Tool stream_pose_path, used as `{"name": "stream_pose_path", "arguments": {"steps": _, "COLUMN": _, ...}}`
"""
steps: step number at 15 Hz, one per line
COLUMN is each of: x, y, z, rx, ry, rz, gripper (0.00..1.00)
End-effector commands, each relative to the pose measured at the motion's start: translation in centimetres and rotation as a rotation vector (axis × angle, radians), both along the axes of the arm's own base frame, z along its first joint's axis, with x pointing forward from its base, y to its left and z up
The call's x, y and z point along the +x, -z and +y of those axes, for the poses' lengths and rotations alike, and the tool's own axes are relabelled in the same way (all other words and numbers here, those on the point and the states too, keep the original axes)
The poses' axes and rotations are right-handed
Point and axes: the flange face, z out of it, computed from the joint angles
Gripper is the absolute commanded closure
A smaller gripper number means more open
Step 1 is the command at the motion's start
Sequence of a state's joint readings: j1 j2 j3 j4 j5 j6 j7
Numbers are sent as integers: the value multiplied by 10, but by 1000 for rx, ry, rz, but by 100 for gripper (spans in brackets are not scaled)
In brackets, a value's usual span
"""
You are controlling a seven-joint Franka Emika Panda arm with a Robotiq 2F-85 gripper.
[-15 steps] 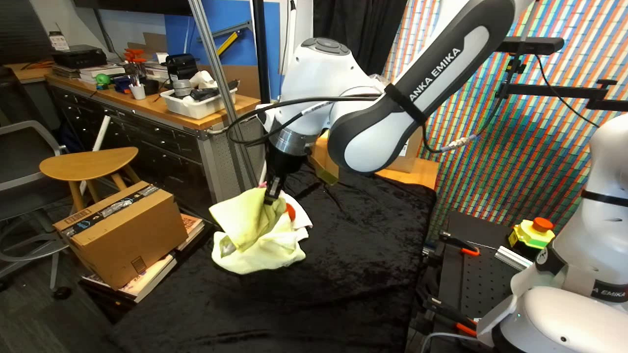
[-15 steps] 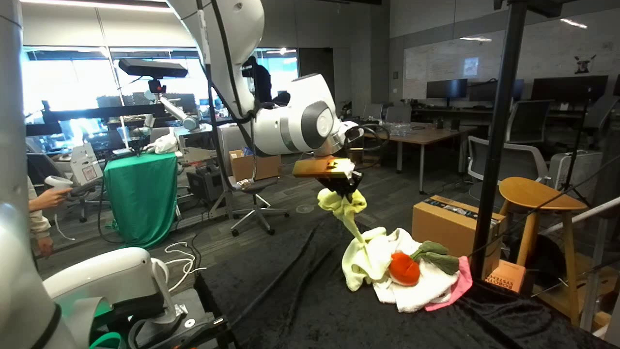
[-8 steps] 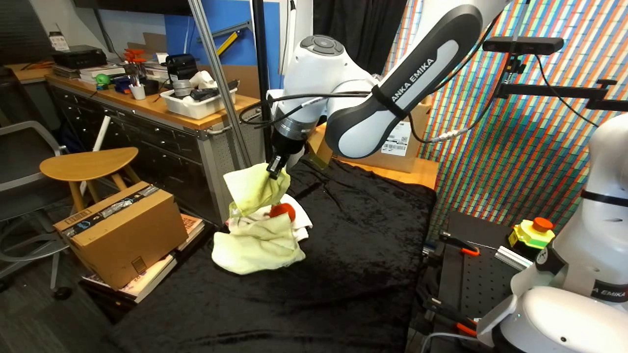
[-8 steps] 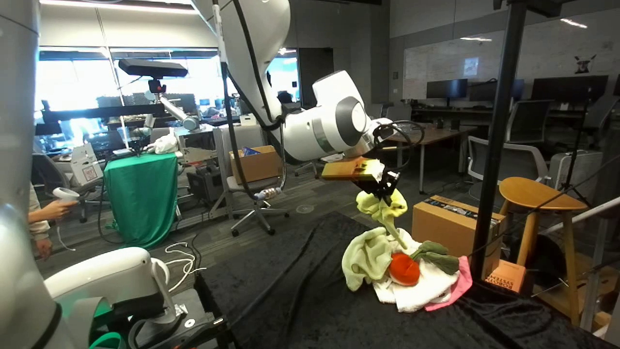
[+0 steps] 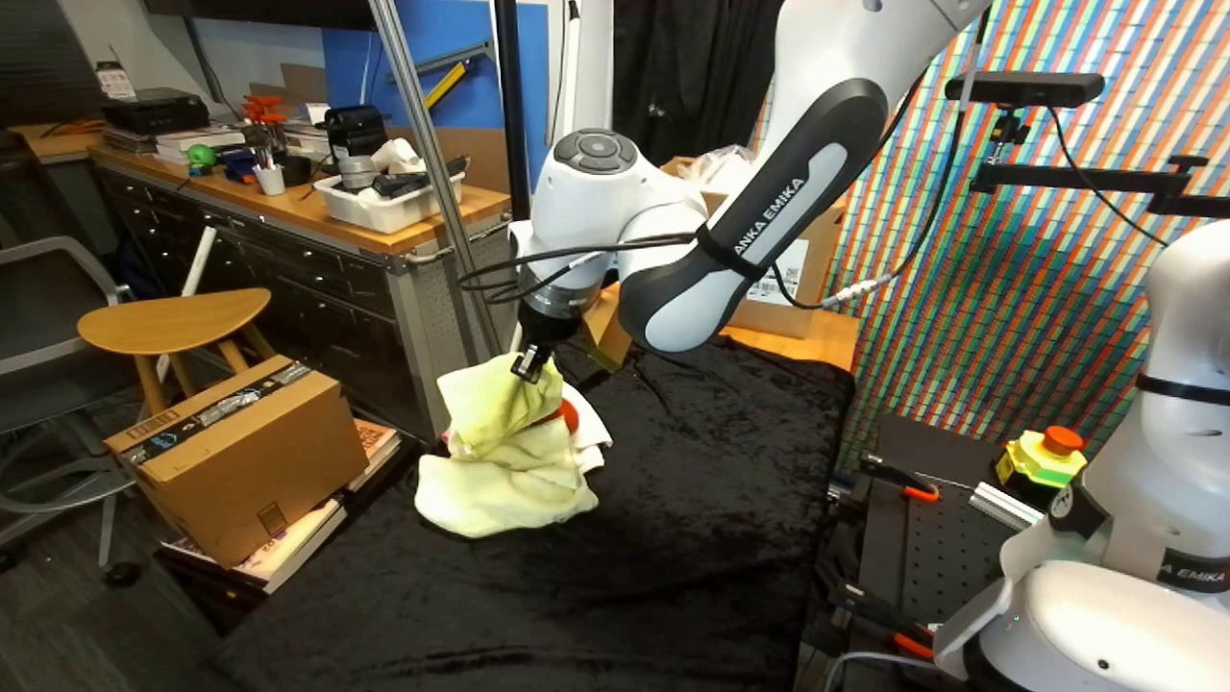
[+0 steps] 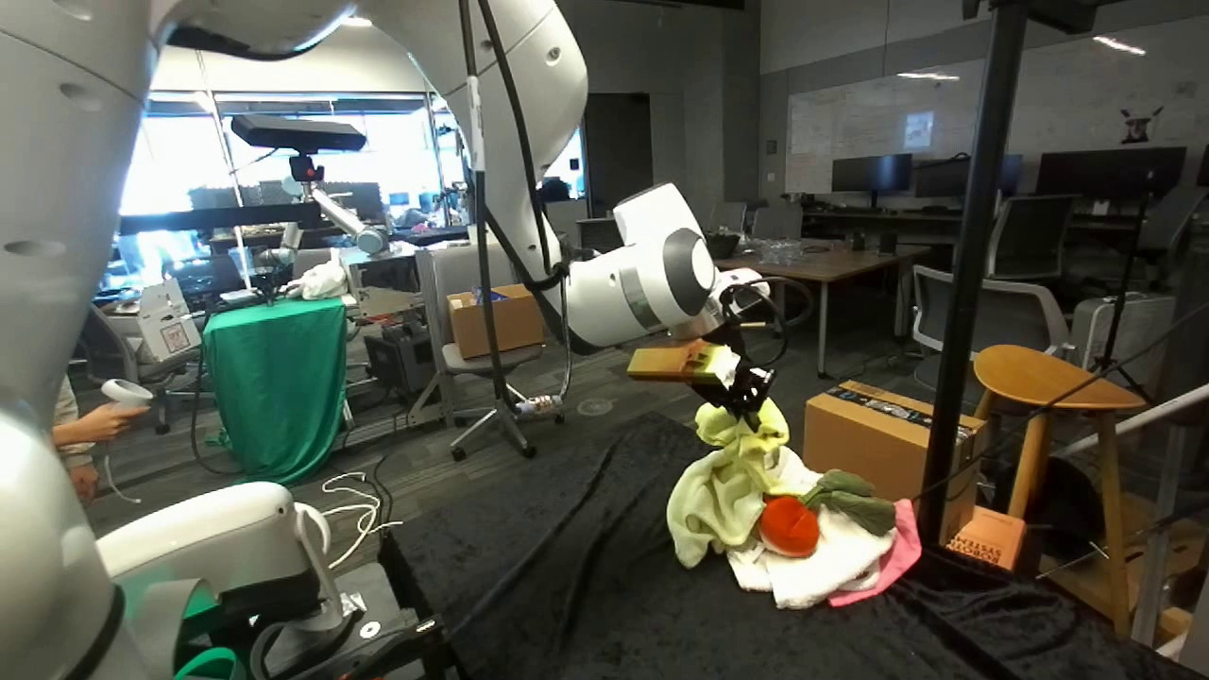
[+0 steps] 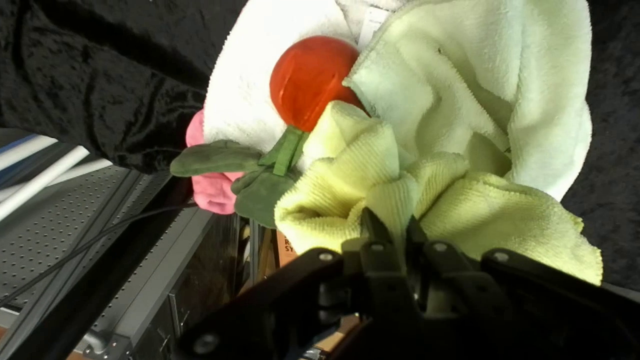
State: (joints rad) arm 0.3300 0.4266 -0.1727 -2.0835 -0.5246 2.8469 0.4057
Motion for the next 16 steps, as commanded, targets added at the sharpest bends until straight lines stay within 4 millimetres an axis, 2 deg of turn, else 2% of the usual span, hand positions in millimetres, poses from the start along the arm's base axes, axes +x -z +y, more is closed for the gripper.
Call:
{"name": "stream_pose_path", "arguments": {"steps": 1, "x": 13, "y": 9, "z": -2, "rx": -27, "ry": 28, "rz": -5, "gripper": 95}}
{"name": "stream_pose_path", "arguments": {"steps": 5, "x": 15, "y": 28, "z": -16, "rx": -55, "ry": 50, "rz": 25, "gripper": 95}}
{"name": "stream_pose_path", "arguments": {"steps": 9, "x": 13, "y": 37, "z": -25, "rx": -61, "ry": 59, "rz": 51, "gripper": 97}}
{"name": "stream_pose_path", "arguments": {"steps": 10, "x": 12, "y": 39, "z": -25, "rx": -61, "ry": 55, "rz": 57, "gripper": 65}}
{"name": "stream_pose_path", "arguments": {"steps": 11, "x": 11, "y": 41, "z": -25, "rx": -60, "ry": 50, "rz": 66, "gripper": 64}}
{"name": "stream_pose_path", "arguments": {"steps": 12, "x": 9, "y": 41, "z": -24, "rx": -59, "ry": 48, "rz": 73, "gripper": 59}}
{"name": "stream_pose_path", "arguments": {"steps": 16, "x": 3, "y": 37, "z": -20, "rx": -60, "ry": 22, "rz": 107, "gripper": 28}}
